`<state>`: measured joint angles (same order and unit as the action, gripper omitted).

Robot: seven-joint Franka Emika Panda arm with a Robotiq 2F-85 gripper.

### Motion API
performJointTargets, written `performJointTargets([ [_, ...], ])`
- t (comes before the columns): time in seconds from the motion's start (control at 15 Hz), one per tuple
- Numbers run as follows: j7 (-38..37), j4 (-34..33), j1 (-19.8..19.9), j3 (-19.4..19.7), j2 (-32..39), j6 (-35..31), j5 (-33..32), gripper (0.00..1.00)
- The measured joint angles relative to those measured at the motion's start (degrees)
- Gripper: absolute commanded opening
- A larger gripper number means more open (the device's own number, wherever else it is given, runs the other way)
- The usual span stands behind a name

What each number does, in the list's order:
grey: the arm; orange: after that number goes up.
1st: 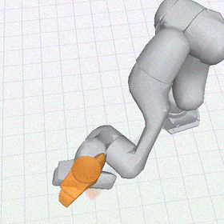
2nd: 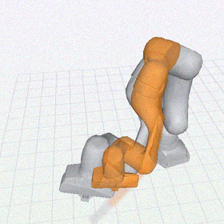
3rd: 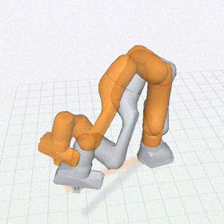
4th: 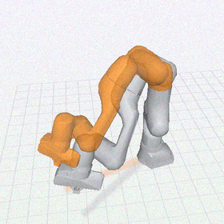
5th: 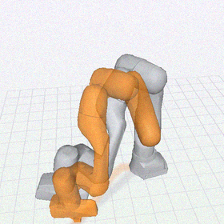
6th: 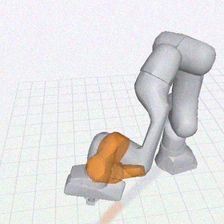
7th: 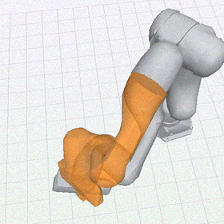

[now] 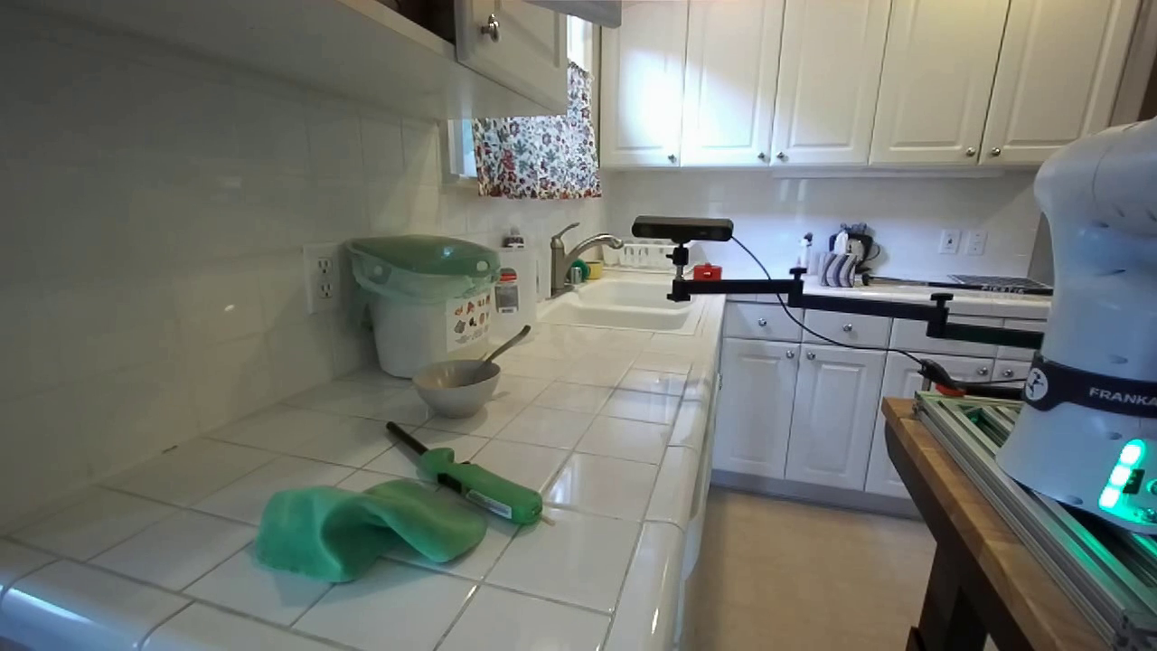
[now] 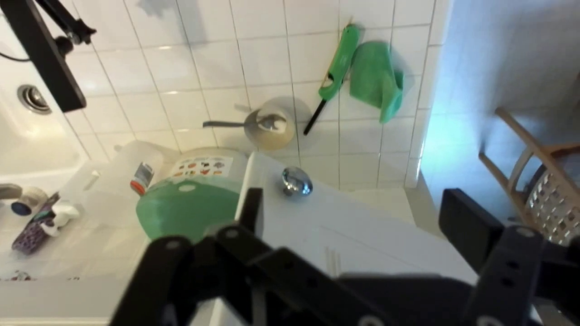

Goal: Put the blue object inside the top cupboard

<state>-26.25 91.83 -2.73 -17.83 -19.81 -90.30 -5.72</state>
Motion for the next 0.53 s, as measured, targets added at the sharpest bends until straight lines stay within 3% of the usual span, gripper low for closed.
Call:
performJointTargets([
  [0.27, 0.5, -4.2, -0.3, 2.0, 1.0, 10.5, 4.4, 1.0],
  [0.53, -0.7, -5.6, -0.3, 2.4, 3.7, 11.3, 5.1, 1.0],
])
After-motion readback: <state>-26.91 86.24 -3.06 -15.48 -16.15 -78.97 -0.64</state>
